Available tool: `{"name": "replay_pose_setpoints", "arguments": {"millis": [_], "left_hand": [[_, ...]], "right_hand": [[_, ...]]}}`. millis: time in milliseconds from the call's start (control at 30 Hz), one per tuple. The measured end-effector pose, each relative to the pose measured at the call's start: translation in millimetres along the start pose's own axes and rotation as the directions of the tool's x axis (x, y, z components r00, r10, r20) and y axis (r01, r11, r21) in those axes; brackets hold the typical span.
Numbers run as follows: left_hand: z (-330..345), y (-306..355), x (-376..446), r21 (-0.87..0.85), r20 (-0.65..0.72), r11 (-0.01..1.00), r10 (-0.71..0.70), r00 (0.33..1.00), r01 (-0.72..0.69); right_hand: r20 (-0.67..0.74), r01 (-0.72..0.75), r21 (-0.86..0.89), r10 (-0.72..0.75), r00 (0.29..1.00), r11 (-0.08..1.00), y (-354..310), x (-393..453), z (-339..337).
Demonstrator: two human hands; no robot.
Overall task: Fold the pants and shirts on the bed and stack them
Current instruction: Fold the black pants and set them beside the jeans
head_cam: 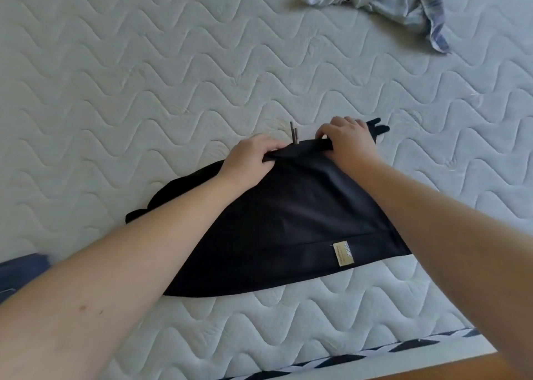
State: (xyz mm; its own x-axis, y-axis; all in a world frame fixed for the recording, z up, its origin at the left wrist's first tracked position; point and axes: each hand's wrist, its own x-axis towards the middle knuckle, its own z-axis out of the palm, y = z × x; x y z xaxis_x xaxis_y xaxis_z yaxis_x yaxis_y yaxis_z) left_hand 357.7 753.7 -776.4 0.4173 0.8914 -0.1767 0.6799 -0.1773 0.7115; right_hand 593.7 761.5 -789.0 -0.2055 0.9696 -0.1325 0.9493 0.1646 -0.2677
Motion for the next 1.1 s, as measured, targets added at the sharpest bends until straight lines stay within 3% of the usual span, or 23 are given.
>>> {"name": "replay_pose_setpoints", "arguments": {"millis": [200, 367, 467, 667, 733, 833, 900, 1000, 1100], "left_hand": [[13, 15, -47, 0.187, -0.005, 0.978, 0.094, 0.996, -0.091], [40, 18, -78, 0.299, 0.090, 0.934, 0.177, 0.980, -0.196], [57, 16, -90, 0.332, 0.125, 0.923, 0.161, 0.979, -0.195], [84, 6, -104, 0.514, 0.267, 0.845, 0.004, 0.964, -0.146], [86, 6, -106, 0.551, 0.267, 0.820, 0.000, 0.964, -0.153], [86, 9, -104, 0.576, 0.263, 0.802, 0.002, 0.965, -0.159], [87, 12, -101, 0.576, 0.246, 0.803, 0.011, 0.969, -0.156], [92, 15, -97, 0.574, 0.256, 0.792, 0.068, 0.964, -0.209], [101, 17, -100, 0.586, 0.301, 0.752, 0.144, 0.943, -0.302]], "right_hand": [[-0.124, 0.068, -0.034, -0.071, 0.990, 0.997, 8, -82, 1], [-0.140, 0.037, -0.099, -0.050, 0.989, 0.994, 14, -127, 20], [-0.136, -0.037, -0.130, 0.019, 0.991, 0.991, 19, -142, 30], [0.059, -0.276, -0.160, 0.288, 0.956, 0.948, 23, -149, 35], [0.100, -0.321, -0.088, 0.329, 0.939, 0.943, 25, -147, 33], [0.112, -0.423, 0.209, 0.408, 0.906, 0.882, 27, -147, 31], [0.081, -0.408, 0.305, 0.403, 0.911, 0.861, 29, -153, 32], [0.033, -0.362, 0.287, 0.368, 0.929, 0.887, 32, -165, 34], [0.040, -0.442, 0.241, 0.446, 0.894, 0.864, 36, -173, 34]]}}
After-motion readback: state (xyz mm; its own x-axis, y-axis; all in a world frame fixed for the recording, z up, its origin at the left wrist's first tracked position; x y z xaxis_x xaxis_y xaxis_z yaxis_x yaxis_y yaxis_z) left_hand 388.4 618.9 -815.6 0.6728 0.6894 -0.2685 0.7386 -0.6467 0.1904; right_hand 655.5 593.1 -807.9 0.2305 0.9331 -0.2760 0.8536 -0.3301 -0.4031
